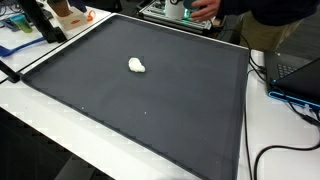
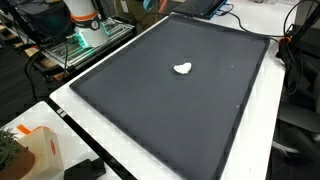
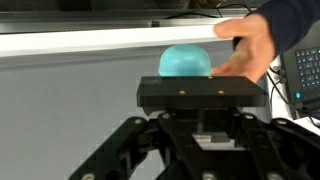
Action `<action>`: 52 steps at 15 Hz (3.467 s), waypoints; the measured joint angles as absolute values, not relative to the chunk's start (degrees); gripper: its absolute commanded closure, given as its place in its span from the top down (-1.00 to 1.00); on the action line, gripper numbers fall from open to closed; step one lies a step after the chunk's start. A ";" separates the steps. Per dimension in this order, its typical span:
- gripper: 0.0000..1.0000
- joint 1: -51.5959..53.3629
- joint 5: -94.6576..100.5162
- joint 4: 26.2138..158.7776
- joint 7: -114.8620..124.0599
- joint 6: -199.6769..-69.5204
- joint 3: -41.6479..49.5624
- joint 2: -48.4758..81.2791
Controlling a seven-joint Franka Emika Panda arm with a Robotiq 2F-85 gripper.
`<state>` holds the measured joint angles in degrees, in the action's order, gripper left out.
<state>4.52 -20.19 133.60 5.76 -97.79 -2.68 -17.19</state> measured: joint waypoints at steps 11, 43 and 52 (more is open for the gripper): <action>-0.57 4.52 -19.67 133.59 5.33 -98.84 -2.74 -17.12; -0.57 1.78 5.83 130.96 7.78 -142.45 -4.13 1.13; -0.57 1.95 5.17 130.65 7.49 -146.01 -3.87 4.85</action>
<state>1.95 5.17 130.65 7.49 -146.01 -3.87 4.85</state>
